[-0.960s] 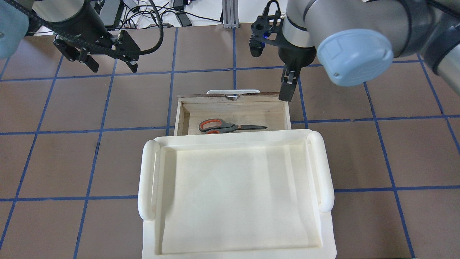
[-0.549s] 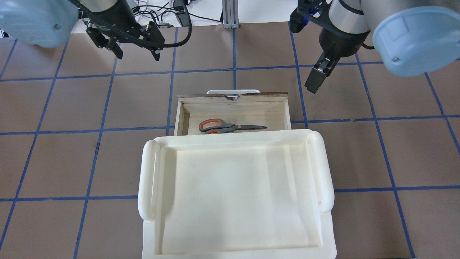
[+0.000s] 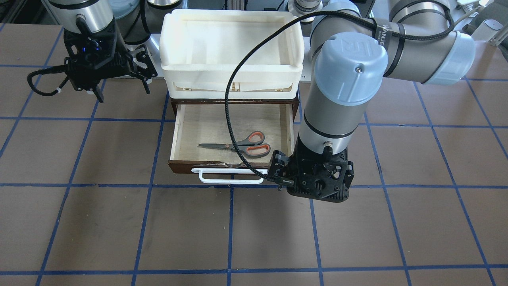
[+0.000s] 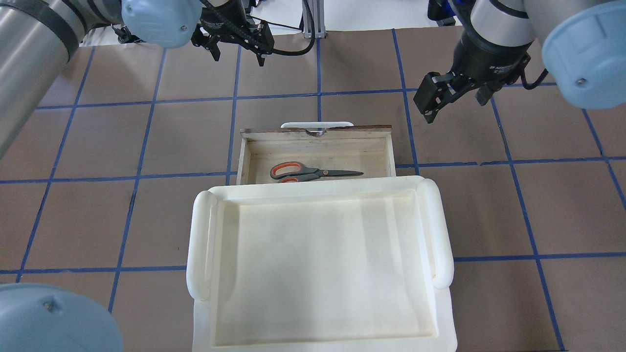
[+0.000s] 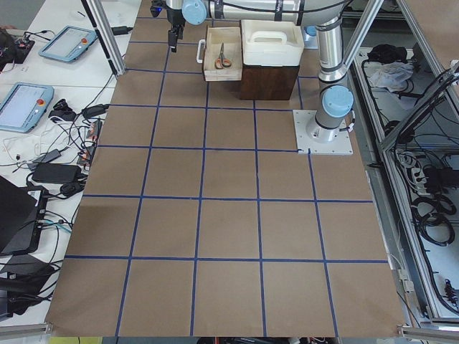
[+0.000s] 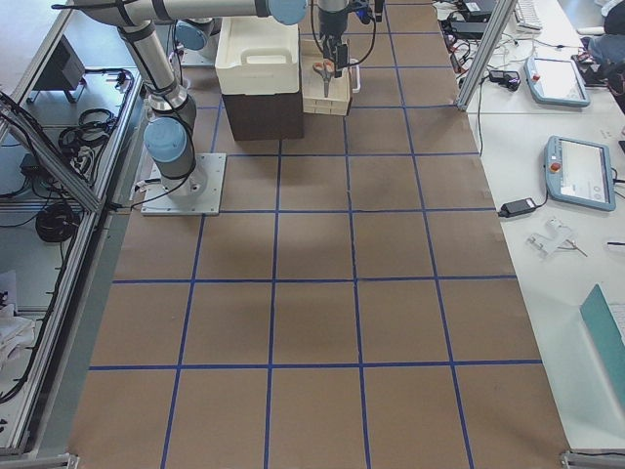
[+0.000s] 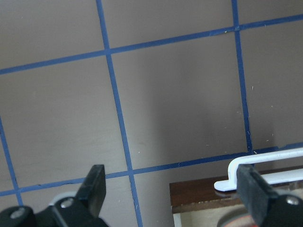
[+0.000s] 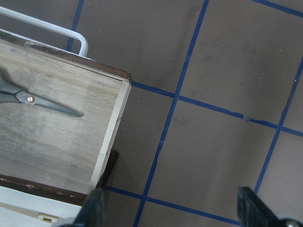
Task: Put scissors in drawer and close it
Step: 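Raise the right gripper away while the left arm swings over the drawer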
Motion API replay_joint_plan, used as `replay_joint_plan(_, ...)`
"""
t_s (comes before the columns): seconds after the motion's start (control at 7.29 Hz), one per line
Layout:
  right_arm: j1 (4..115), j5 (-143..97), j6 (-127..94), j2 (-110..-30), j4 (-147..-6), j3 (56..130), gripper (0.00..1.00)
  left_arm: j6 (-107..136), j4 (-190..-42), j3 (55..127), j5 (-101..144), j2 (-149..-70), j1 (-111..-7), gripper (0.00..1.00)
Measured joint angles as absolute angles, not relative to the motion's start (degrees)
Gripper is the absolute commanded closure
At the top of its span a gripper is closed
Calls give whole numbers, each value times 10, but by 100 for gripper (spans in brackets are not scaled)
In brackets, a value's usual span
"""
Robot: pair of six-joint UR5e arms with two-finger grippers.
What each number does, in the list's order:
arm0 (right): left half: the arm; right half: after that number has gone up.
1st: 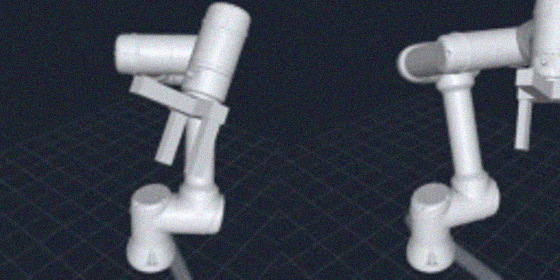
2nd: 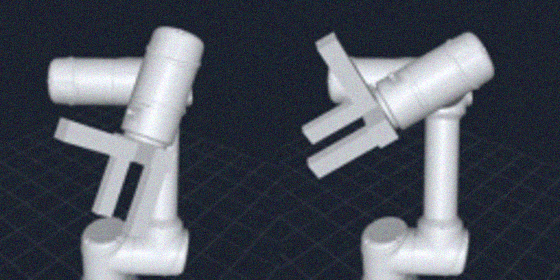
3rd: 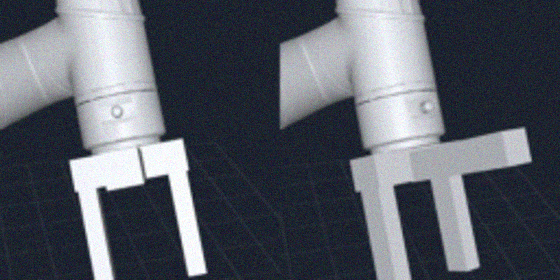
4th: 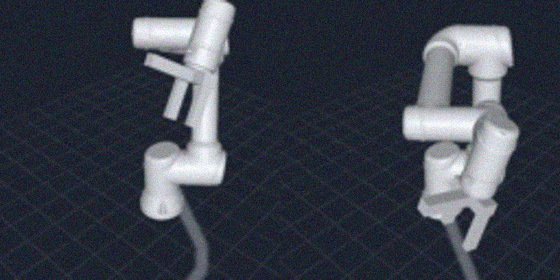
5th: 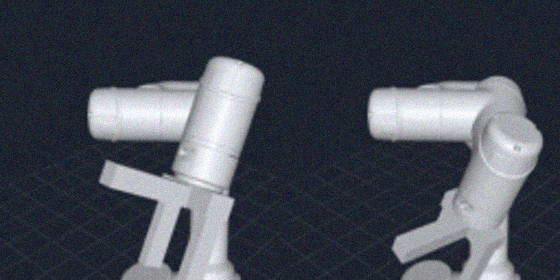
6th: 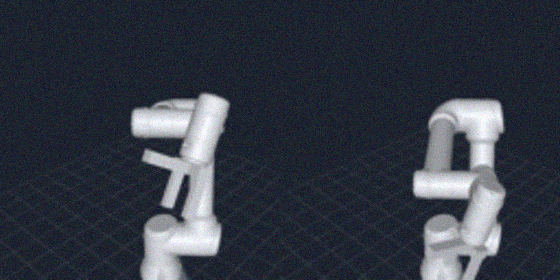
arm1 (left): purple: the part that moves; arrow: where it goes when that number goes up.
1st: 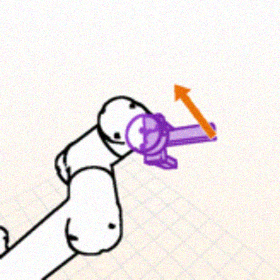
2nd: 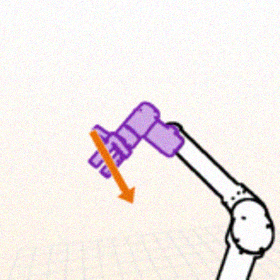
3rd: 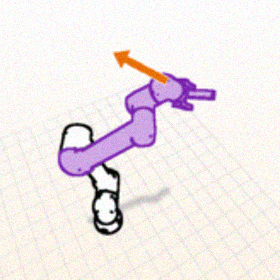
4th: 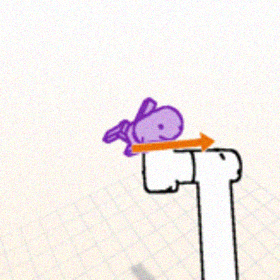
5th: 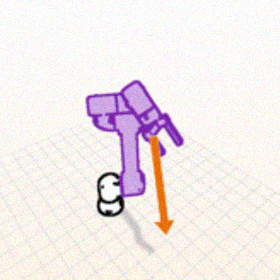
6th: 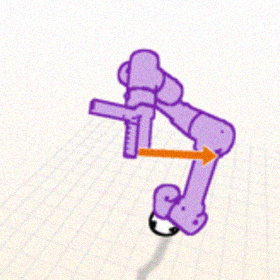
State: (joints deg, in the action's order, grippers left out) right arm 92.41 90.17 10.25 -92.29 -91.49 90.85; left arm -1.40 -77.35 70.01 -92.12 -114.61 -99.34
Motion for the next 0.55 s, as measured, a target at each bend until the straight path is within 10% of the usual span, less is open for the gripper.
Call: replay_joint_plan(0.55, 924, 899, -52, -930, -914, 910, 0, 38, -751, 688, -872, -1226, -1014, 0)
